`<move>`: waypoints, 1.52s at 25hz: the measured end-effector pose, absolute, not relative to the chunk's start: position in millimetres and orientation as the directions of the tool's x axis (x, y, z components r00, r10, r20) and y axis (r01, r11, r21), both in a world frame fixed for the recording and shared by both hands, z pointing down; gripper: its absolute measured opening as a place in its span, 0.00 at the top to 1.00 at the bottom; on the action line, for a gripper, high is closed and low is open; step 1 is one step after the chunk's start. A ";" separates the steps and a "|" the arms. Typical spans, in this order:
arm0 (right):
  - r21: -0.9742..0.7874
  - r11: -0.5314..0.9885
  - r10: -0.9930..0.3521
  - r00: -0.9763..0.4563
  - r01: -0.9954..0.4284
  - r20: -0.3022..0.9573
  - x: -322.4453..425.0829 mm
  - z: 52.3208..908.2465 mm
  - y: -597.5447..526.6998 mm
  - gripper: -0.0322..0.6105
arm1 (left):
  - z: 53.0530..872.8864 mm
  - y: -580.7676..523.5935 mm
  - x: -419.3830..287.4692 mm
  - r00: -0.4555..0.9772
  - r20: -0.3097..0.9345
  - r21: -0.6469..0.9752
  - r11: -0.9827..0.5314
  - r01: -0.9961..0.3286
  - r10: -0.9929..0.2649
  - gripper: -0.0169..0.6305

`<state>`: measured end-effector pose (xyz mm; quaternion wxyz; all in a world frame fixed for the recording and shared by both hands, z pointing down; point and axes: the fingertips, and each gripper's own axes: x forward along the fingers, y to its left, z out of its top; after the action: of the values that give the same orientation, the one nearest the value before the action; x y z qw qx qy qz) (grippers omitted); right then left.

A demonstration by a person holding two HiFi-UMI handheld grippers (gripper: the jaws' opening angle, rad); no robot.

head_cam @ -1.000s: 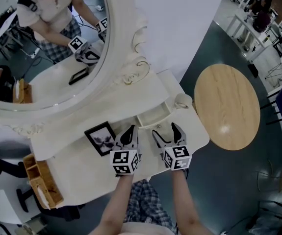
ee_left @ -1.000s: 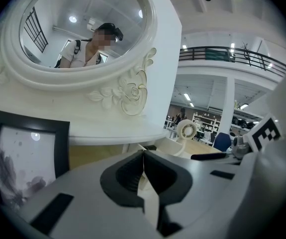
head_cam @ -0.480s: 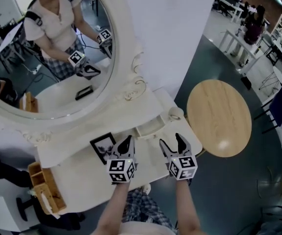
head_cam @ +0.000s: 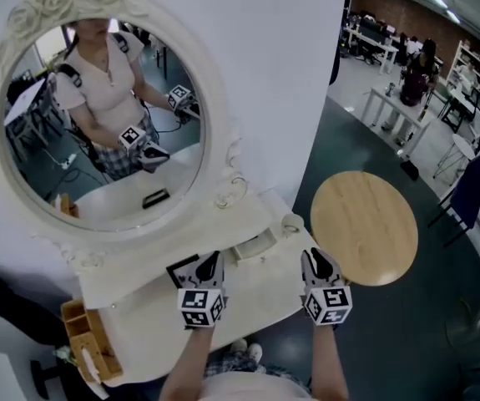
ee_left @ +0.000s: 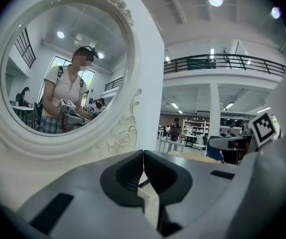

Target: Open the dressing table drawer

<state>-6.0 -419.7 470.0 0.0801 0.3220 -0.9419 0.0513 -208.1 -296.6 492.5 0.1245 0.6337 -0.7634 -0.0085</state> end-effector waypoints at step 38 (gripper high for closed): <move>0.023 0.698 -0.712 -0.690 -0.716 0.128 34.6 447.7 -415.2 0.93 | 473.5 -285.3 -227.6 -0.173 0.122 0.153 0.191 -0.970 -0.977 0.93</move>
<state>34.6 -415.2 447.7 0.0639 0.3883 -0.9192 0.0143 -227.6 -285.3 473.5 0.0962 0.6358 -0.7656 -0.0200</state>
